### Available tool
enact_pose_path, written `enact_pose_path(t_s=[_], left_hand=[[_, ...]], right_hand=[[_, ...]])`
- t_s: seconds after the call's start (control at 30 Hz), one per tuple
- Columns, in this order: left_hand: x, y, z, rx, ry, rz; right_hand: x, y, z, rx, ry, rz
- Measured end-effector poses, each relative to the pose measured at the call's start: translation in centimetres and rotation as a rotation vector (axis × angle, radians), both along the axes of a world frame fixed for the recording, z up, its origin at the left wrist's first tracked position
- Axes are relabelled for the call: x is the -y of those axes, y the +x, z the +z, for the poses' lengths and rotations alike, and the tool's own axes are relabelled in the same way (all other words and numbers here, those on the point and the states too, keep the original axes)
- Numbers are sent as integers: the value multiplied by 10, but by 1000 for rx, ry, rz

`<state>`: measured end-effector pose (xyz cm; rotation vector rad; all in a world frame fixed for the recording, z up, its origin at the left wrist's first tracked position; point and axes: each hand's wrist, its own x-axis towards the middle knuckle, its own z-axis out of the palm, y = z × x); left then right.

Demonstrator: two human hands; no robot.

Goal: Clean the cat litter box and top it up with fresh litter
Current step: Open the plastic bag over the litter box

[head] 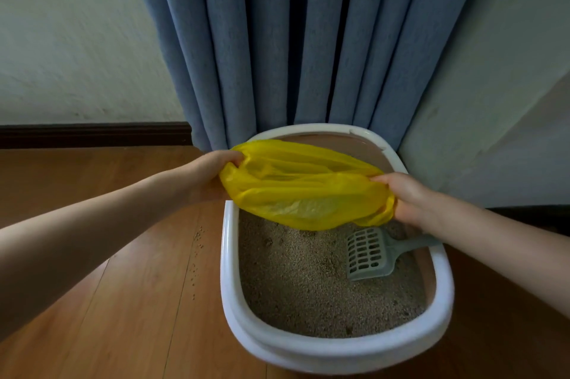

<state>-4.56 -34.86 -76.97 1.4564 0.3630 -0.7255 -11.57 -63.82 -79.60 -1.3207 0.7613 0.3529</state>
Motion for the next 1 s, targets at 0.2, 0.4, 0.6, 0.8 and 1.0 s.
enact_pose_path(t_s=[0.2, 0.4, 0.6, 0.8, 1.0], left_hand=[[-4, 4, 16, 86, -423, -204], [-3, 24, -2, 384, 266, 30], [-10, 17, -4, 440, 282, -256], [-16, 25, -16, 419, 347, -349], [-5, 26, -18, 611, 616, -609]], right_hand=[[-7, -2, -2, -44, 13, 47], [-3, -8, -5, 110, -27, 270], [7, -11, 11, 304, -17, 430], [5, -5, 6, 311, -246, 477], [3, 0, -10, 374, -608, 619]])
